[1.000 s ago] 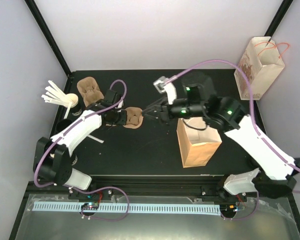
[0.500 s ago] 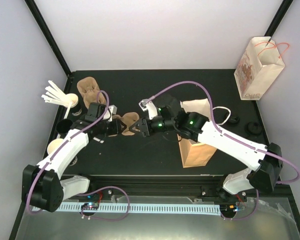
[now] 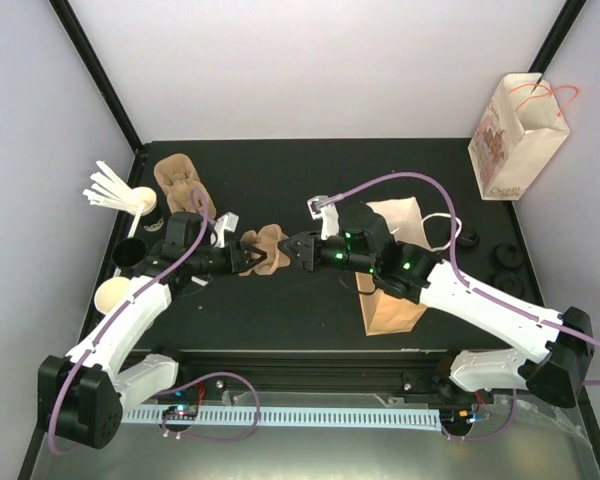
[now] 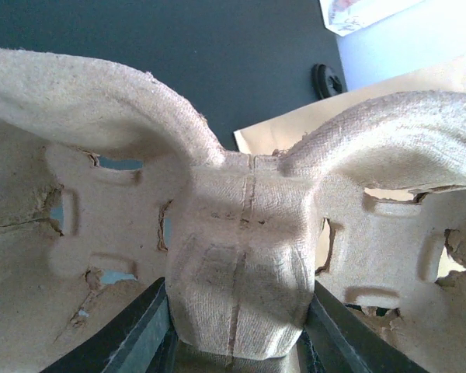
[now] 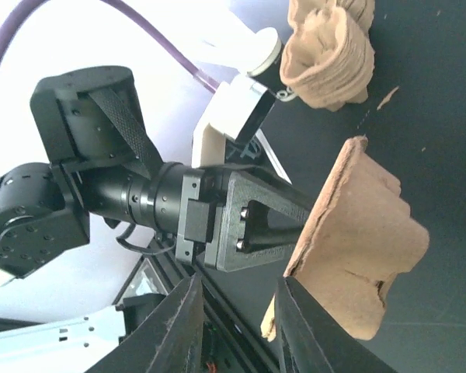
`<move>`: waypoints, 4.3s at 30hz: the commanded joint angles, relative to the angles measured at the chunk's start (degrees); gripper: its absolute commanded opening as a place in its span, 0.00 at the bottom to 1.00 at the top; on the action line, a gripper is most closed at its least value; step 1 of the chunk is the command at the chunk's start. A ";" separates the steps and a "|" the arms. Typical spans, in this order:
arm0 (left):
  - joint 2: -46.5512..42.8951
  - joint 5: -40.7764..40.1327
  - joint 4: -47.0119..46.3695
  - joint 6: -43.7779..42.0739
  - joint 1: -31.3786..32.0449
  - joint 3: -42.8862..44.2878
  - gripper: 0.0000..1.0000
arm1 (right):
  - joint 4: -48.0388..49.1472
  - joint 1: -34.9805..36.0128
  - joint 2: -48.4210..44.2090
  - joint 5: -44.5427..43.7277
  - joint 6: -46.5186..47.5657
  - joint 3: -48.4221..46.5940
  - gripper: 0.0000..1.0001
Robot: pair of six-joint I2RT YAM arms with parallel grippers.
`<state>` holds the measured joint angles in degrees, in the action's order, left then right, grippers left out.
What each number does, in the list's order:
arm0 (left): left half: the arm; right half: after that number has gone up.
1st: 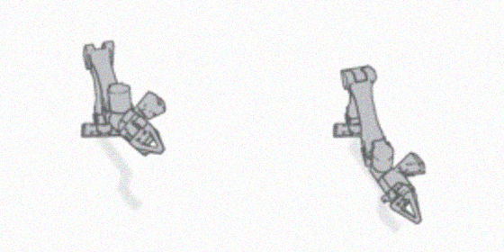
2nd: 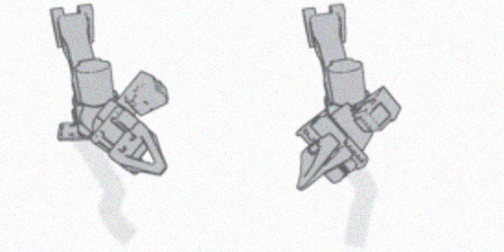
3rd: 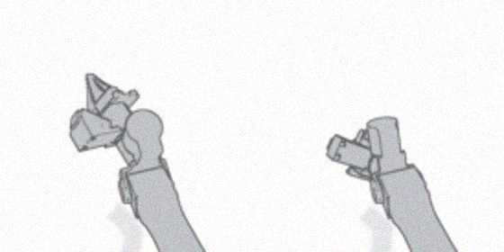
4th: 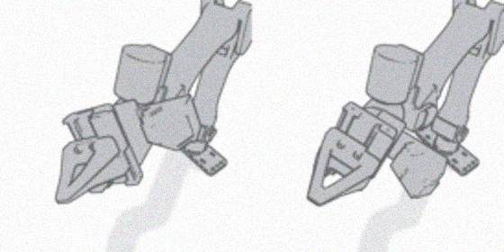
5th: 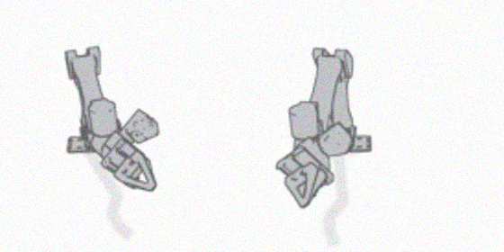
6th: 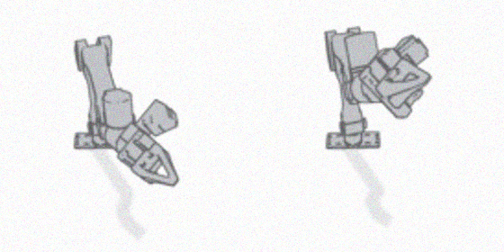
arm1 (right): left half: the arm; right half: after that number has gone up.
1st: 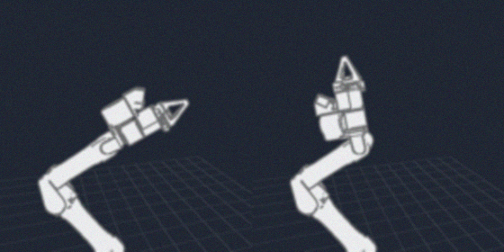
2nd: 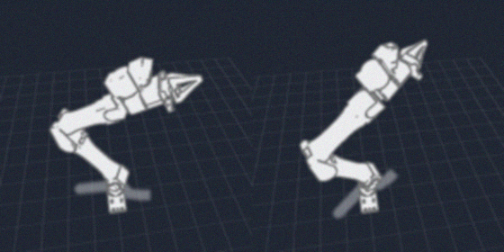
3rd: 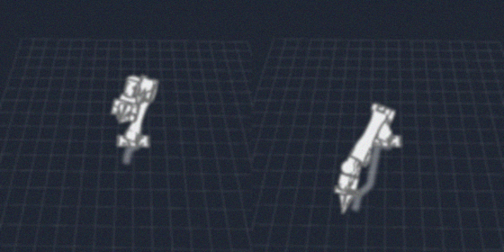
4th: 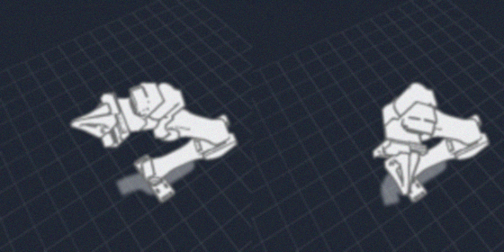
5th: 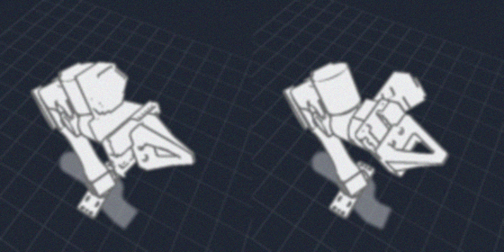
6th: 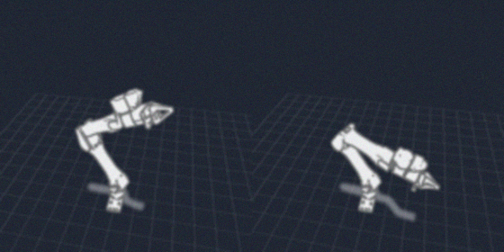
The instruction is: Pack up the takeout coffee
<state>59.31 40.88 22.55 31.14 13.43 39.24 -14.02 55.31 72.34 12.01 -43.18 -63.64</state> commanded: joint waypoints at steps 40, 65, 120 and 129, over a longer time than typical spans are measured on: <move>-3.27 9.19 -3.95 0.94 -0.51 -0.10 0.43 | 2.50 0.15 1.42 -0.30 -1.27 -1.50 0.23; -7.77 -3.29 3.18 -4.55 -0.10 1.26 0.43 | 1.03 0.22 7.03 2.02 -1.34 -4.65 0.31; -16.64 -4.87 -10.07 -9.33 11.07 -3.22 0.49 | 3.68 -3.37 7.32 4.74 -6.52 1.58 0.01; -10.40 -8.64 -6.37 -8.45 11.09 -2.82 0.70 | 4.78 -3.39 8.46 7.95 -3.44 4.75 0.07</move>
<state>46.85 26.55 20.97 24.43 23.00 34.24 -8.32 52.10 78.22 18.83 -48.86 -61.52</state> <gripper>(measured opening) 0.636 0.044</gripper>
